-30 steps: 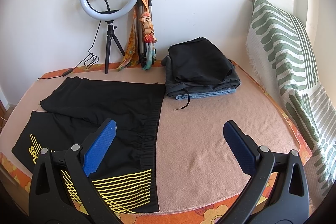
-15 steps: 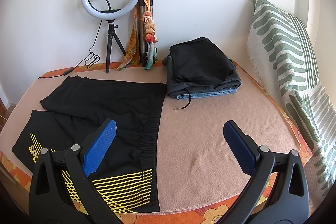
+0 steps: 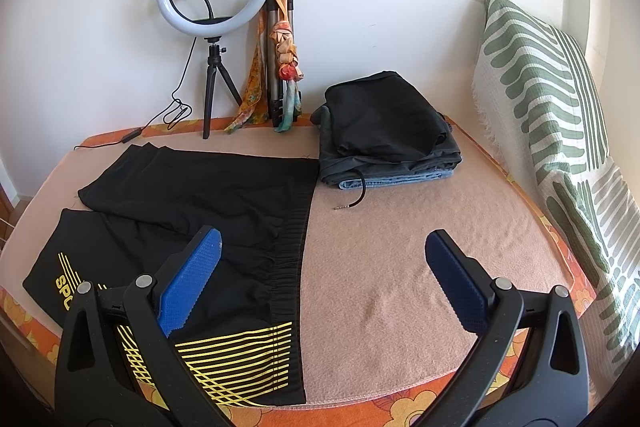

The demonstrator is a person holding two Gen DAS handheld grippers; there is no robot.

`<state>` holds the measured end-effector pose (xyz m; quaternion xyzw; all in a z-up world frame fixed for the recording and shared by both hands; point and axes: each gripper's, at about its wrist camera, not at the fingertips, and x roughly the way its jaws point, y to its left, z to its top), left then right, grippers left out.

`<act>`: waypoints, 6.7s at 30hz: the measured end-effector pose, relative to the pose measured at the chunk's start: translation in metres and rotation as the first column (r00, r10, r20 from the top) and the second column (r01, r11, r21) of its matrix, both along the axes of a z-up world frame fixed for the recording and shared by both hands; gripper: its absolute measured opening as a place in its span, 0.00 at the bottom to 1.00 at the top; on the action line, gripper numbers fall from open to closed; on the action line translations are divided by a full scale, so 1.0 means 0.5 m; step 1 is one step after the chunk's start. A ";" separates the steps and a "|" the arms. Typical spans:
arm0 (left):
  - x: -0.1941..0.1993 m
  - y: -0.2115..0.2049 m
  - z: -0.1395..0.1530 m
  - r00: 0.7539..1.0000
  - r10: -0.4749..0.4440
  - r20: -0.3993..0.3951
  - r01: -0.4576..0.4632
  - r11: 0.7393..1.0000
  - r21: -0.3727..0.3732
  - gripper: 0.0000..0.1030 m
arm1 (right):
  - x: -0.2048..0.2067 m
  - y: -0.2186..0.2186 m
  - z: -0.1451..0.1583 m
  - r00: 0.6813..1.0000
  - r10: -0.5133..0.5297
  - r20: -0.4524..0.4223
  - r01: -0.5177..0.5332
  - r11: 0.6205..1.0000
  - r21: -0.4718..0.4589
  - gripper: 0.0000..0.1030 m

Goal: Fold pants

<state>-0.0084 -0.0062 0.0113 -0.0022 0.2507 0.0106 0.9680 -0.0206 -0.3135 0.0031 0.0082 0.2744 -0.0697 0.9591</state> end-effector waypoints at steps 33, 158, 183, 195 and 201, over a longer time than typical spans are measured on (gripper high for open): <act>0.146 0.085 -0.027 0.990 -0.092 -0.106 0.088 0.995 -0.048 1.00 | 0.075 0.026 0.004 0.983 0.178 0.038 -0.179 0.982 0.050 1.00; 0.578 0.183 -0.085 0.910 -0.366 -0.192 0.337 0.926 -0.168 0.02 | 0.471 0.131 -0.021 0.810 0.461 -0.361 -0.497 0.868 -0.007 0.05; 0.174 0.185 -0.194 0.875 -0.396 -0.279 0.369 0.918 -0.147 0.02 | 0.050 0.197 -0.133 0.755 0.538 -0.374 -0.600 0.797 -0.065 0.05; 0.122 0.216 -0.248 0.849 -0.403 -0.342 0.380 0.915 -0.136 0.03 | -0.012 0.202 -0.199 0.754 0.541 -0.373 -0.608 0.790 -0.083 0.05; 0.090 0.236 -0.261 0.829 -0.395 -0.395 0.371 0.918 -0.139 0.08 | -0.026 0.210 -0.221 0.740 0.547 -0.392 -0.628 0.771 -0.110 0.05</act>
